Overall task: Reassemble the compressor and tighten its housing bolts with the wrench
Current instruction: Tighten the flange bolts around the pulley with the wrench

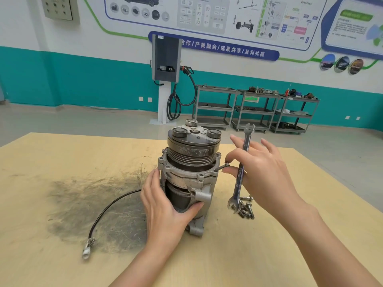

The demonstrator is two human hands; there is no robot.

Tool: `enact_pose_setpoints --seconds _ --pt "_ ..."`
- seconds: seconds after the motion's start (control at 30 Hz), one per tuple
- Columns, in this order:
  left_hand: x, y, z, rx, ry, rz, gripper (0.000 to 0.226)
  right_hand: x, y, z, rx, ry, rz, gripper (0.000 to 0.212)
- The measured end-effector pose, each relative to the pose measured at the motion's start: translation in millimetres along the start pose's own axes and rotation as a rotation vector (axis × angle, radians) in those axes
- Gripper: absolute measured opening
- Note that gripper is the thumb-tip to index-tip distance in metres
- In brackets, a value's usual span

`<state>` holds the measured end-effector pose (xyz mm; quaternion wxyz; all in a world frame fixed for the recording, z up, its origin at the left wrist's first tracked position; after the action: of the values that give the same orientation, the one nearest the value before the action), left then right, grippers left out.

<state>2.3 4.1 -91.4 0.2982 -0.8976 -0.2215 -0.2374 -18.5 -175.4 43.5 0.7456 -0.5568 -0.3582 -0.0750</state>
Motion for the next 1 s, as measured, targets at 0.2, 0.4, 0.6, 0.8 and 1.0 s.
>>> enact_pose_setpoints --seconds 0.2,0.4,0.6,0.8,1.0 --pt "0.3 1.4 2.2 0.019 0.016 -0.02 0.125 3.0 0.4 8.6 -0.076 -0.129 0.005 0.019" --pt "-0.2 2.3 3.0 0.013 0.016 -0.021 0.125 7.5 6.3 -0.8 0.597 0.212 0.065 0.017" --pt "0.1 2.6 3.1 0.015 0.022 -0.027 0.124 1.2 35.0 -15.3 0.824 0.456 0.03 0.018" --pt "0.3 3.7 4.3 0.02 0.021 -0.036 0.123 -1.4 45.9 -14.4 1.074 0.497 0.015 0.018" --pt "0.5 4.9 4.3 0.03 0.037 -0.054 0.12 -5.3 51.6 -10.9 1.185 0.423 -0.014 0.016"
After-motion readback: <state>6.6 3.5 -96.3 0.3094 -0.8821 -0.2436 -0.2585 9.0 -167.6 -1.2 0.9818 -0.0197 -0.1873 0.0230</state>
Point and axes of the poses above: each hand's wrist, its own x-axis towards the middle knuckle, its own y-axis out of the palm, z = x × y, the point moved 6 cm from there along x, towards the middle knuckle, and after that the axes turned 9 degrees about x, right-handed, at the moved point
